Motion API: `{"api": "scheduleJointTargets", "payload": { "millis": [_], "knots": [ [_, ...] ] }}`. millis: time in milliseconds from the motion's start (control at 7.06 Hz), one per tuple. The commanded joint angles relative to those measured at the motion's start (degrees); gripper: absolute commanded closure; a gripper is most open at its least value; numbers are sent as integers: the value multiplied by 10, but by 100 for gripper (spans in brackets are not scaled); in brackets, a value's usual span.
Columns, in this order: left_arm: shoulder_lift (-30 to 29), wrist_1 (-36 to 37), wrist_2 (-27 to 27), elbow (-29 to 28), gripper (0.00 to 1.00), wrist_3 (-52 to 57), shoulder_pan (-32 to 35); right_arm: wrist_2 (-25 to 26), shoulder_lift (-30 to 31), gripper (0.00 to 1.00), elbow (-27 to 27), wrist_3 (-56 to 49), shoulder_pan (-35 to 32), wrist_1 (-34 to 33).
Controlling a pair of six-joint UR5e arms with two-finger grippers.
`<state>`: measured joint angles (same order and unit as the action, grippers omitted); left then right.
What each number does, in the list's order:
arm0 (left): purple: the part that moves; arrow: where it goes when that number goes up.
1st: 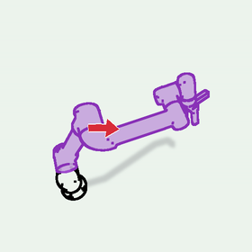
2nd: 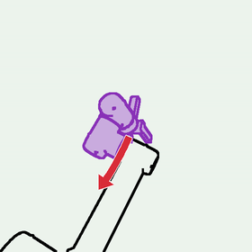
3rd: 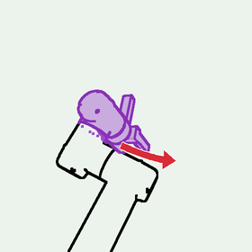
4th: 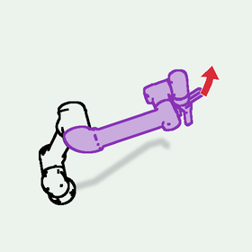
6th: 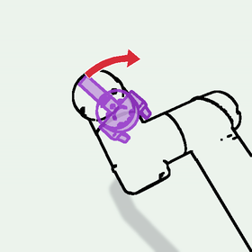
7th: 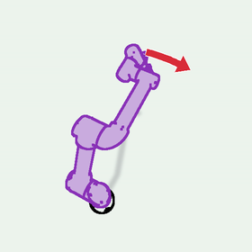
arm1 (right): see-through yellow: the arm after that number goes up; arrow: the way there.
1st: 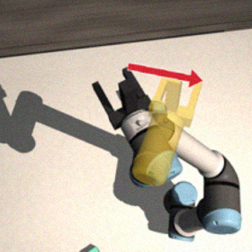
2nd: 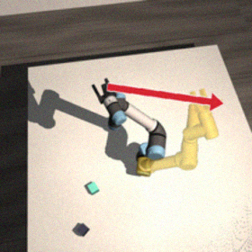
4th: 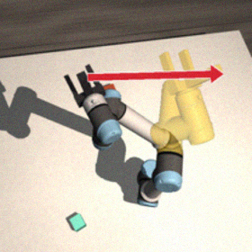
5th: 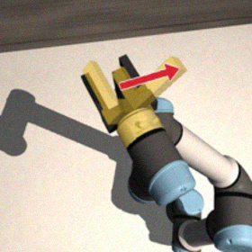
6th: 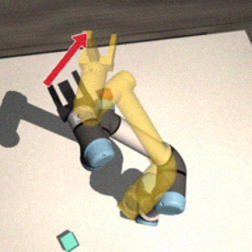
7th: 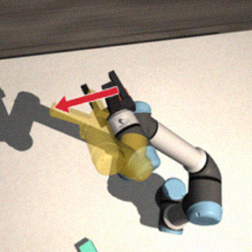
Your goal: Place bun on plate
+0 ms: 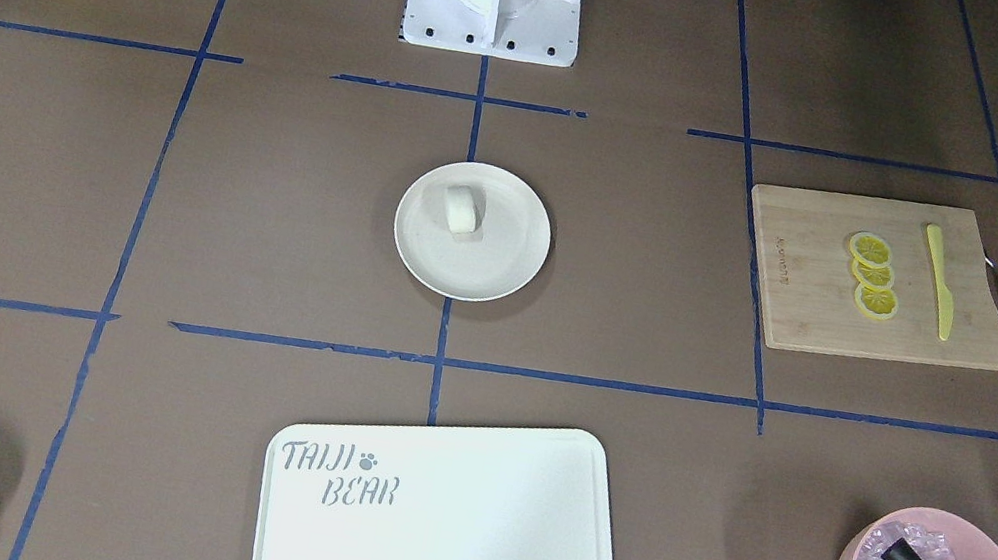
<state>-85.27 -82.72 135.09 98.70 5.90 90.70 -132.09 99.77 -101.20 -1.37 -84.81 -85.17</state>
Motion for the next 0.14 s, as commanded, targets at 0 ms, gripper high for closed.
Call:
{"api": "scheduleJointTargets", "payload": {
  "millis": [0],
  "knots": [
    [0,0,0,0,0,0,0,-1,0,0,0,8,0,0]
  ]
}}
